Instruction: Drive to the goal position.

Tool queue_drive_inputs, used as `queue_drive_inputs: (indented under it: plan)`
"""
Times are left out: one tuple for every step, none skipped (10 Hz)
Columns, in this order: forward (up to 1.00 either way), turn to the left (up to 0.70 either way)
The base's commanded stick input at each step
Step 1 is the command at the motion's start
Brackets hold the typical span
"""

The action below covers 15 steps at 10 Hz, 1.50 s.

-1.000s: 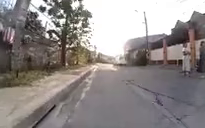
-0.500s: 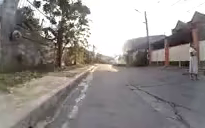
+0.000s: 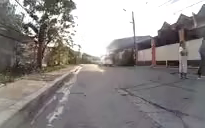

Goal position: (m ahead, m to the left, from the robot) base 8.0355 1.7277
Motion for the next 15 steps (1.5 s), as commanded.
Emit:
queue_drive_inputs:
  plan:
    - [1.00, 0.00]
    - [1.00, 0.00]
    - [1.00, 0.00]
    - [1.00, 0.00]
    - [1.00, 0.00]
    - [1.00, 0.00]
    - [1.00, 0.00]
    - [1.00, 0.00]
    - [1.00, 0.00]
    - [1.00, 0.00]
    - [1.00, 0.00]
    - [1.00, 0.00]
    - [1.00, 0.00]
    - [1.00, 0.00]
    - [1.00, 0.00]
